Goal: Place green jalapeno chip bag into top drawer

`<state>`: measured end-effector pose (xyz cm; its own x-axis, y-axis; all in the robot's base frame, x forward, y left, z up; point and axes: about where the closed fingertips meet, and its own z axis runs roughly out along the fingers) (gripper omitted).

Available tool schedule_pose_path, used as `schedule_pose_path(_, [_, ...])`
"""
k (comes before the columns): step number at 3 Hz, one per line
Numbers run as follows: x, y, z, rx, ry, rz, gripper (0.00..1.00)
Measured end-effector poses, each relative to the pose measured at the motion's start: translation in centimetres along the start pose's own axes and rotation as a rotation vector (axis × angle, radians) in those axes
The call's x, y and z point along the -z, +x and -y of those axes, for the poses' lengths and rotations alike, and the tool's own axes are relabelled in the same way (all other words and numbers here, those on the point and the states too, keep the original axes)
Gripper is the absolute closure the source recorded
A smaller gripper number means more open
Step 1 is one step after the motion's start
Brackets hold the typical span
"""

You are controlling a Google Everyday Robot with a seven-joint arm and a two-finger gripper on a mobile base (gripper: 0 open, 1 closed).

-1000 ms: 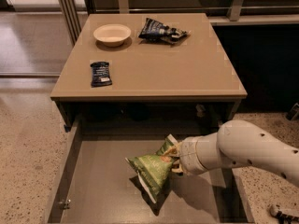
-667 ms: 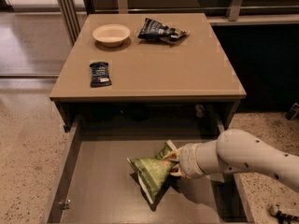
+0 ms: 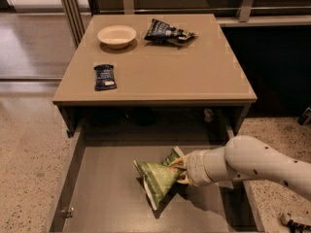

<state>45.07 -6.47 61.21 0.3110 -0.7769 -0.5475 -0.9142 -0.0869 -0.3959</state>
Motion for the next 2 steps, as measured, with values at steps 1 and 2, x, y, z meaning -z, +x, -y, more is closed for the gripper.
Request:
schedule_pose_path(1, [0.0, 0.0, 0.0, 0.0, 0.0, 0.0, 0.61])
schedule_pose_path(2, [0.0, 0.0, 0.0, 0.0, 0.0, 0.0, 0.3])
